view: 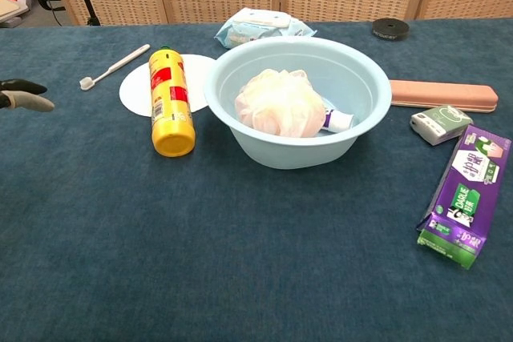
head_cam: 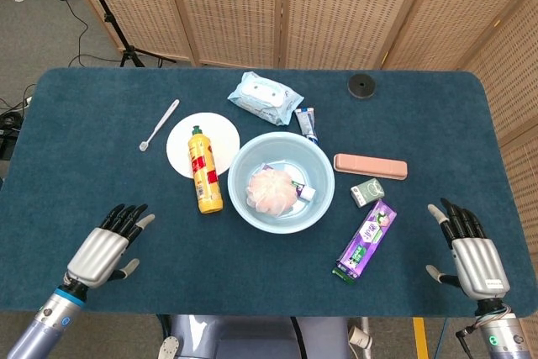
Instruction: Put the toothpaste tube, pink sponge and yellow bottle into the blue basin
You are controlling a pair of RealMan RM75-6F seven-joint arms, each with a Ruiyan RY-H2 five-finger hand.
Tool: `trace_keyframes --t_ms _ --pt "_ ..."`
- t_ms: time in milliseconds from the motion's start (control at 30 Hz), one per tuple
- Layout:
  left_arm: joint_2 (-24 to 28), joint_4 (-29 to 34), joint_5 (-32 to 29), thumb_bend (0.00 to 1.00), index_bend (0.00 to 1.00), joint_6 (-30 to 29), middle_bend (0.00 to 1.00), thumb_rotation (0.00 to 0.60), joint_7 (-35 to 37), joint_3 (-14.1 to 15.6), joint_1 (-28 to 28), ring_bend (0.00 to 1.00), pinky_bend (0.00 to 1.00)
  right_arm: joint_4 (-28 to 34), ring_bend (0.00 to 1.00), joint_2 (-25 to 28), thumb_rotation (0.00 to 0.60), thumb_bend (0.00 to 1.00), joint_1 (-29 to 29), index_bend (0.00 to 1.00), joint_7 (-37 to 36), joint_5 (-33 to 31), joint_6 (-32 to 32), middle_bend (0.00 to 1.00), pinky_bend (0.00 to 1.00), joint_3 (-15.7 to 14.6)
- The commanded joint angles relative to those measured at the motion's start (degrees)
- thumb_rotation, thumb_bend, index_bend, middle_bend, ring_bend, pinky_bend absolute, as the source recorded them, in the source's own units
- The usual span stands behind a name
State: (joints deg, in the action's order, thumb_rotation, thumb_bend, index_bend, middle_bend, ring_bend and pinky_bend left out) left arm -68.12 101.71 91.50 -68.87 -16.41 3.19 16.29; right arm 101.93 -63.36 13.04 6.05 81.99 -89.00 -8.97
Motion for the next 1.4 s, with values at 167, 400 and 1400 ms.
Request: trace_keyframes --t_ms 167,400,1400 --pt "8.07 4.41 -6.83 0.34 0.00 10.98 0.00 0.558 -4.00 -5.22 8.56 0.00 0.00 0.37 0.00 0.58 0.600 0.13 -1.27 0.08 -0.17 1.27 0.87 0.00 0.06 1.47" --pt "11.15 2.59 -13.05 0.34 0.00 21.73 0.00 0.559 -3.90 -8.62 16.71 0.00 0.00 0.43 0.00 1.02 0.600 0.13 -2.39 0.08 -0.80 1.99 1.65 0.00 0.06 2.88" --pt "-4.16 -22.03 -16.70 0.34 0.00 34.10 0.00 0.563 -6.68 -9.26 32.93 0.00 0.00 -2.11 0.00 2.08 0.600 0.13 -4.56 0.08 -5.39 -0.53 6.31 0.00 0.06 8.48"
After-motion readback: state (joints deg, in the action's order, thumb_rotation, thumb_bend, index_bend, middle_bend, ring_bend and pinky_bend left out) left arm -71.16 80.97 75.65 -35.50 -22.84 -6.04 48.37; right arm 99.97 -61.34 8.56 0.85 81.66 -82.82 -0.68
